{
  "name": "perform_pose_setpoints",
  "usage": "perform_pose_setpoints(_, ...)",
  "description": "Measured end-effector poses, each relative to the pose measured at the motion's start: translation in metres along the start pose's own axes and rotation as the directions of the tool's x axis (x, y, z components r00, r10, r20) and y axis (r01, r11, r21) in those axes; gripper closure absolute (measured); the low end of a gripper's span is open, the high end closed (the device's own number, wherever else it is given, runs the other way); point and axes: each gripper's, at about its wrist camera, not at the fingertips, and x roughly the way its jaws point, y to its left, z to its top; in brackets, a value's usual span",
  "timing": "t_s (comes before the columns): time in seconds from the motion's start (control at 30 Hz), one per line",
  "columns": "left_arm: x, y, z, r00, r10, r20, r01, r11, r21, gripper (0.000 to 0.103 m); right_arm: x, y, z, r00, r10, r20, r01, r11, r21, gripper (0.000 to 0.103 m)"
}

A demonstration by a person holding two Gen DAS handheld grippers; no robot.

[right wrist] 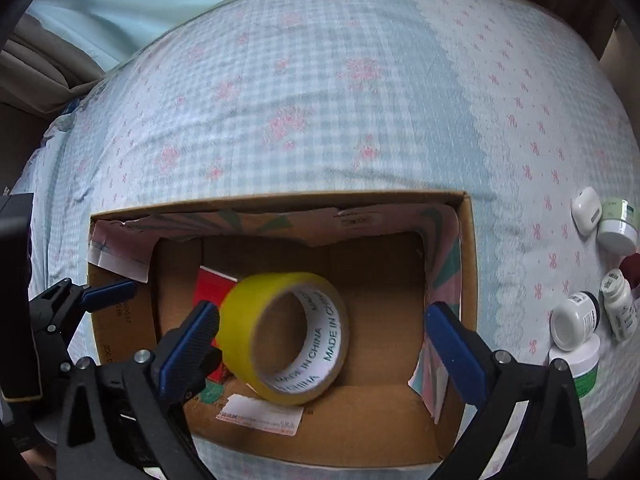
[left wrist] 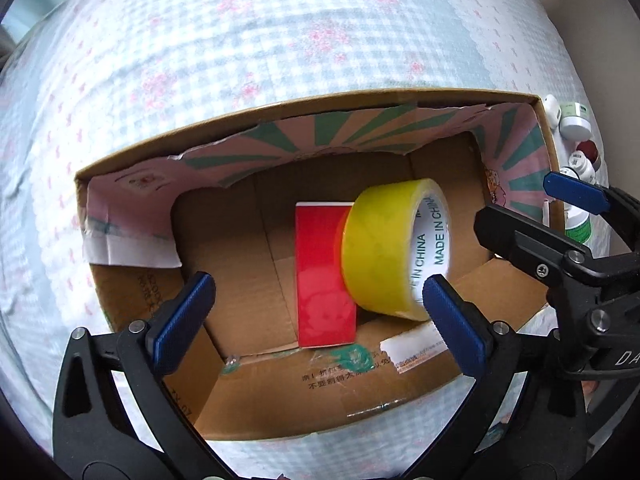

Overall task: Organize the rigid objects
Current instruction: 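Carry the red box and yellow tape into the cardboard box and release both, then withdraw both tools and move toward the remaining jars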

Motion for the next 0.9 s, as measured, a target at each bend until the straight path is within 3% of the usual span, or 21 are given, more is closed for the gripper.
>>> perform_pose_setpoints(0.37,-0.029,0.001,-0.011,0.998,0.041,0.049,-0.039,0.998,-0.045,0.0,-0.029,0.007,-0.018,0.999,-0.002,0.035,0.003,1.0,-0.011,0.0)
perform_pose_setpoints(0.6,-0.101,0.003,-0.041,0.987,0.083,0.135,-0.078,0.996,-0.045,0.0,-0.078,0.017,-0.035,0.995,-0.006,0.096,0.008,1.0,-0.014,0.0)
perform_pose_setpoints(0.73,-0.143,0.001,-0.064,0.975,0.099,0.199,-0.086,0.994,-0.073,0.0,-0.118,0.03,-0.05,0.989,-0.002,0.145,0.008,0.999,-0.039,0.0)
perform_pose_setpoints(0.9,-0.194,-0.002,-0.099,0.941,0.148,0.304,-0.129,0.988,-0.081,0.0,-0.169,0.042,-0.076,0.977,-0.037,0.21,0.046,0.998,-0.04,0.0)
